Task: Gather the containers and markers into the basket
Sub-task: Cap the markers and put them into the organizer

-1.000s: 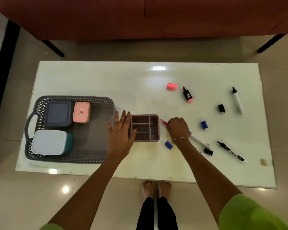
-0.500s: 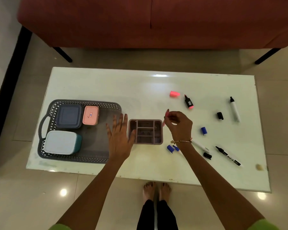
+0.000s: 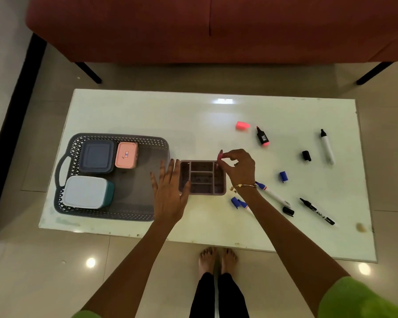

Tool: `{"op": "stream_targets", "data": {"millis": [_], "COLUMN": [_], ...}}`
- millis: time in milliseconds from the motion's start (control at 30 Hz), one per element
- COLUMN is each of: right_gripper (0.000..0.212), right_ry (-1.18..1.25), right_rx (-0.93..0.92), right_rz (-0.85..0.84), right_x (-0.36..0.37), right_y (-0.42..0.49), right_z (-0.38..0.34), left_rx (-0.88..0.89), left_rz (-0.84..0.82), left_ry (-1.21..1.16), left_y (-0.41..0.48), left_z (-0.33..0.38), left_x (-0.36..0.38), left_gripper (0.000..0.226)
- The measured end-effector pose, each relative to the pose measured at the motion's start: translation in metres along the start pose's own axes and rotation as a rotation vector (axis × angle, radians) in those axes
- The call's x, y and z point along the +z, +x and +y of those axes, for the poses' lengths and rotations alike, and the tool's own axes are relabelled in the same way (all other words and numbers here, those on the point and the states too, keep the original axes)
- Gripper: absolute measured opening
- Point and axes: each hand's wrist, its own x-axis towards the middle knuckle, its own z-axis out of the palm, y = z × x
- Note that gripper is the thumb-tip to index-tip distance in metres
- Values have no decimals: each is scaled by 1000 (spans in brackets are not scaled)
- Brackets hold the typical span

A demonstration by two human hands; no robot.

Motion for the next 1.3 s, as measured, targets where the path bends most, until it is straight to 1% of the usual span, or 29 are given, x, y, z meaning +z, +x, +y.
{"op": "stream_targets", "data": {"millis": [167,233,333,467,533,600,667,733,800,867,933,1000,1067,1167,1233,1300], "right_gripper": [21,23,24,19,19,22,28,35,42,45,40,30,22,17,17,17], "right_ry": [-156,-184,-171,-162,-200,-225,-274,-329,-384,-456,-509,-549,-557,-499,-475,-478], "right_rx": [23,16,19,81,121,176,224,240,238,204,154,116,126,200,179,133], "right_rz": [-94,-105,-80,-30,-37,-70,-154,-256,-325,-352,-345,-333,-295,-240,-243,-258], "right_x": [3,-5,-28,-70,-89,-101,-104,-97,-86,-74,-64,-59,-60,-69,-77,-86], "right_y": [5,5,-2,-24,-38,-53,-67,-76,-81,-83,-83,-81,-79,-76,-76,-76], "right_z": [12,14,17,33,48,66,86,103,118,131,140,141,139,129,123,116], "left_rx": [20,43,97,219,254,244,171,127,160,219,244,237,183,86,53,60], "left_rz": [-20,-29,-60,-156,-195,-215,-307,-386,-449,-489,-489,-474,-463,-432,-417,-415], "left_ry": [2,-21,-73,-102,-128,-139,-83,34,154,250,313,323,276,171,94,26], "left_y": [-6,-9,-18,-36,-44,-49,-50,-48,-41,-35,-30,-28,-25,-21,-18,-15], "left_z": [10,18,40,81,98,110,117,115,111,107,104,104,102,101,103,106], "left_x": [8,11,17,30,41,56,76,94,109,123,132,135,134,126,117,106], "left_gripper": [71,69,65,61,53,48,48,54,65,73,70,62,53,44,39,35]}}
